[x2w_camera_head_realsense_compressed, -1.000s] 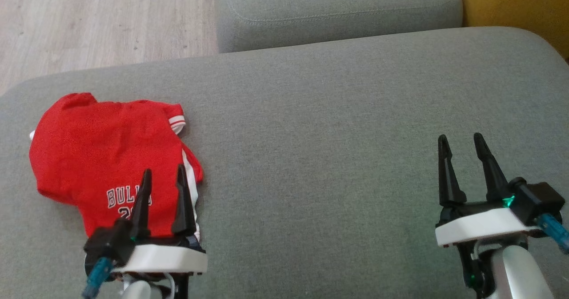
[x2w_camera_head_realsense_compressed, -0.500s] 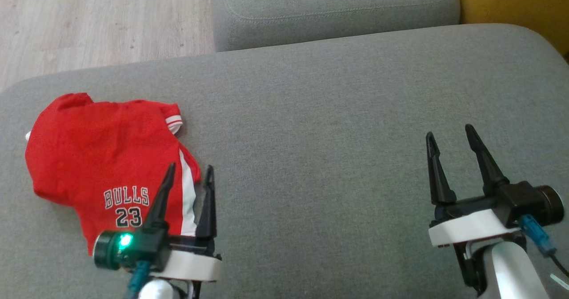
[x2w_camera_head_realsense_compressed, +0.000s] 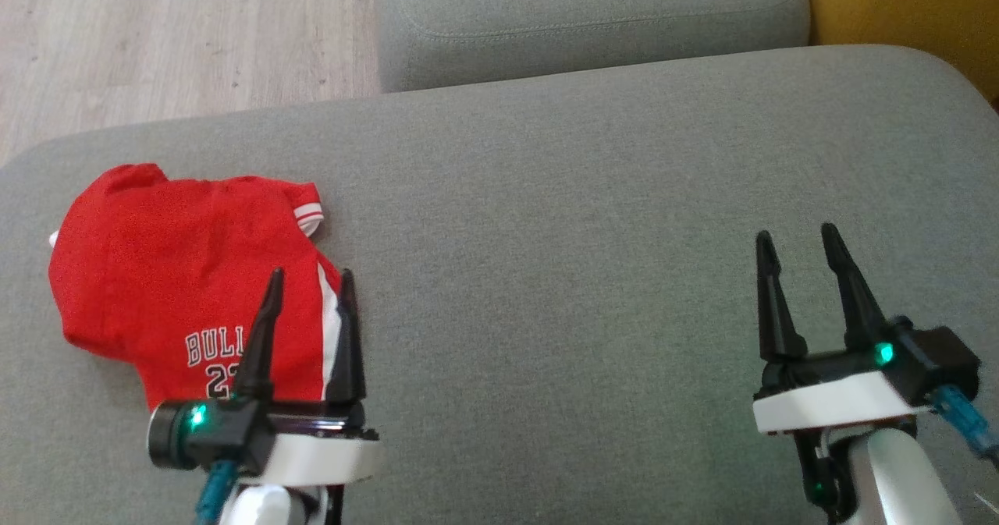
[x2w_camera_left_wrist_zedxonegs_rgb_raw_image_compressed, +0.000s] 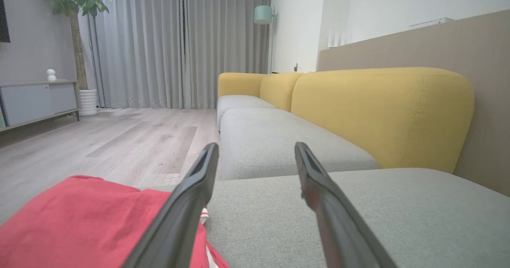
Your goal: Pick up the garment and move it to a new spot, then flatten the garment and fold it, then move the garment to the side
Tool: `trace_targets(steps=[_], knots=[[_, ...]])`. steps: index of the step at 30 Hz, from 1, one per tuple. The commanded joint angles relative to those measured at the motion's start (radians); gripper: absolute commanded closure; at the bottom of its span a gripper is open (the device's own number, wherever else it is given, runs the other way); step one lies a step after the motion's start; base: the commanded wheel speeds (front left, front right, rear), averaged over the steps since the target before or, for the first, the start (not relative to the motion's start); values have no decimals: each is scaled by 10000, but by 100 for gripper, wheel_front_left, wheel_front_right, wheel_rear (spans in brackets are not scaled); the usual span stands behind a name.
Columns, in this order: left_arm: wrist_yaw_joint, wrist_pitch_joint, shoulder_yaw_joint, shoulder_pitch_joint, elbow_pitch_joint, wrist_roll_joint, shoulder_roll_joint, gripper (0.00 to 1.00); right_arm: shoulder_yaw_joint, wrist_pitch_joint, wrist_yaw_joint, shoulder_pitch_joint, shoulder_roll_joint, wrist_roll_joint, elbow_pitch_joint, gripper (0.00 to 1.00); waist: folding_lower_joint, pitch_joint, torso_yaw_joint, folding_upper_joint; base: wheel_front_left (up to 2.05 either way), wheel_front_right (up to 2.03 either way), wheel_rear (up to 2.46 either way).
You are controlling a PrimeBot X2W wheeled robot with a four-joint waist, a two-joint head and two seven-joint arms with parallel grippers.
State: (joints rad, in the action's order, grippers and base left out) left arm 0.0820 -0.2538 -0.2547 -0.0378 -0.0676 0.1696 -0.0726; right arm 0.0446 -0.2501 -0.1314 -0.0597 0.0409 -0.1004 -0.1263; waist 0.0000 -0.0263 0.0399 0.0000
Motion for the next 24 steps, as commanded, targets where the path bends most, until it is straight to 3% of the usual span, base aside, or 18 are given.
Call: trace_targets(steps=[1,9,24], knots=[[-108,-80,467,-205,330,112,52,0,266,-116,7,-239,93,-452,143,0,0,22,2,0,0,0,0],[-695,-80,964,173,-338,702,208,0,812,-116,7,-137,93,-3168,-927,0,0,115,42,0,0,0,0],[-625,-80,828,65,-704,913,222,0,884,-116,7,-272,93,-3347,-1314,0,0,225,-80,0,0,0,0]])
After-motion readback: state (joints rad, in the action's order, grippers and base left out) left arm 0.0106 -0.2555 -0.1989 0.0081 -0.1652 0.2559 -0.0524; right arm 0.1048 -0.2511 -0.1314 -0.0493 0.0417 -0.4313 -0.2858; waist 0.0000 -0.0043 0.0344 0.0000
